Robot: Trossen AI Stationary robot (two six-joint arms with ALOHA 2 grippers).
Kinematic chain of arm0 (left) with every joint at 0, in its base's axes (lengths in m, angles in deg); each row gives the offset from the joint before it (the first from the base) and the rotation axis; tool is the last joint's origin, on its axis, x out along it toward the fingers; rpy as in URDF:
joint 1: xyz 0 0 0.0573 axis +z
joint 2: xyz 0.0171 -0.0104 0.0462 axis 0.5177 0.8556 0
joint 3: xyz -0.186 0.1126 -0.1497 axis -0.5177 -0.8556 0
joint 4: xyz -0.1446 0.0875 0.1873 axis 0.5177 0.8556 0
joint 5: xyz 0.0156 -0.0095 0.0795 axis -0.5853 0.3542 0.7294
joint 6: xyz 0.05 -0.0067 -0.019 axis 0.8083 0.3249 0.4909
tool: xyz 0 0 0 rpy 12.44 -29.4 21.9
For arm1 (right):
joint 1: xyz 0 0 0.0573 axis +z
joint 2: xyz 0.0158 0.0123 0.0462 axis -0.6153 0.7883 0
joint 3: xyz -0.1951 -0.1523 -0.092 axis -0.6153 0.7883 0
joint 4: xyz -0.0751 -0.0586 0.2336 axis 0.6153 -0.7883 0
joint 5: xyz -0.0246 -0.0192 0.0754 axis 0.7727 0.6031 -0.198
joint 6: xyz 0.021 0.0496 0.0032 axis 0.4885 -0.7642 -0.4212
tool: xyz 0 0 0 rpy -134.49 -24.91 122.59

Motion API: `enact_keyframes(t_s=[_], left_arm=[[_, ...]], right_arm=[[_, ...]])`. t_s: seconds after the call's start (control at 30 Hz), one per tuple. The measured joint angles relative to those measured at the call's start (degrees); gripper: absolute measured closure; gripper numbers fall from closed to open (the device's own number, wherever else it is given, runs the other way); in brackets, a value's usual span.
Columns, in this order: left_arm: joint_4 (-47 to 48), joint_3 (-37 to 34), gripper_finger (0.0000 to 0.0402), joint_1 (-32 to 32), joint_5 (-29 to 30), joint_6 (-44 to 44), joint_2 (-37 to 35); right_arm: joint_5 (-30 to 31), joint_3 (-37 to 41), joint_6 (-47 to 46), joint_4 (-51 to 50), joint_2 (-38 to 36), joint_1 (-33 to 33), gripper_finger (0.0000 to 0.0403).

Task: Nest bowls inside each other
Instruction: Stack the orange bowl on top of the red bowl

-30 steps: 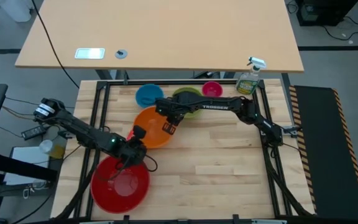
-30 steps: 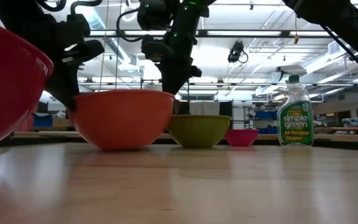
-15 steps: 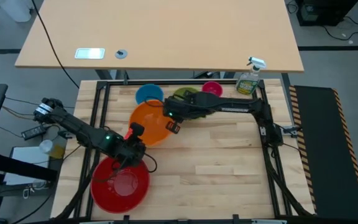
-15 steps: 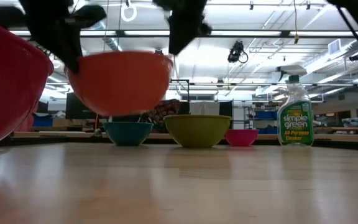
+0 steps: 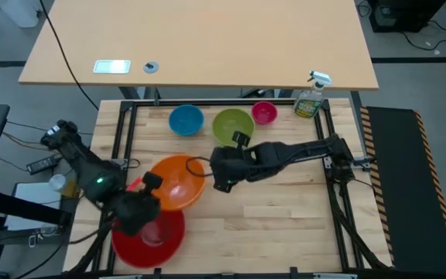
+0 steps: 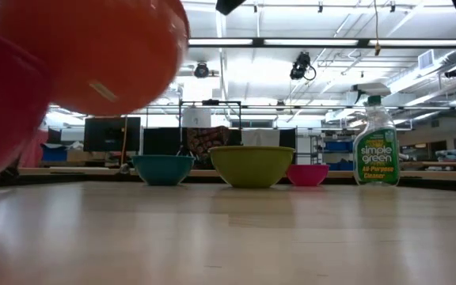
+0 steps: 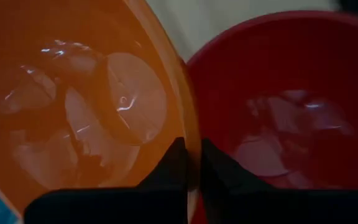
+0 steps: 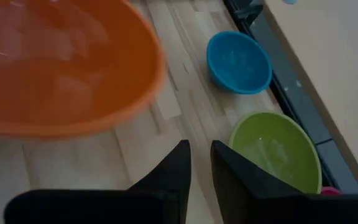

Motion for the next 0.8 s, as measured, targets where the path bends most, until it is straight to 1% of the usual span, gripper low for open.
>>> enact_keyframes(t_s=[0.13,0.2,0.3,0.33,0.4,0.5,0.6,0.63,0.7,0.8], left_arm=[[2.36,1.48,0.0384,-7.12,0.81,-5.35,-0.04],[3.18,1.99,0.0384,-10.26,4.22,-6.84,-0.04],[2.87,2.31,0.0384,-14.07,11.37,-6.32,-0.04],[2.88,2.32,0.0384,-14.96,12.59,-6.19,-0.04],[2.89,2.32,0.0384,-16.12,12.81,-6.20,-0.04],[2.10,2.32,0.0384,-18.11,10.22,-6.32,-0.04],[0.94,2.32,0.0384,-19.94,10.44,-7.38,-0.04],[0.51,2.32,0.0384,-20.37,10.80,-7.42,-0.04],[0.61,2.32,0.0384,-21.07,11.92,-6.25,-0.02],[1.34,2.32,0.0384,-21.01,12.81,-6.10,-0.02]], right_arm=[[0.87,3.09,-2.22,0.32,0.08,1.02,0.0330],[1.04,4.71,-3.41,0.76,0.09,1.05,0.0330],[1.07,7.11,-4.75,2.35,0.08,0.81,0.0330],[1.03,7.64,-5.12,2.49,0.15,0.77,0.0330],[0.86,8.66,-5.50,3.88,0.17,0.76,0.0330],[-0.07,9.56,-5.48,4.91,0.11,1.27,0.0330],[-1.12,10.74,-5.23,7.34,0.11,1.94,0.0330],[-2.31,11.03,-4.64,8.46,0.11,2.08,0.0330],[-5.05,11.25,0.49,11.65,0.14,2.71,0.0330],[-8.36,11.19,16.38,19.02,0.16,4.29,0.0326]])
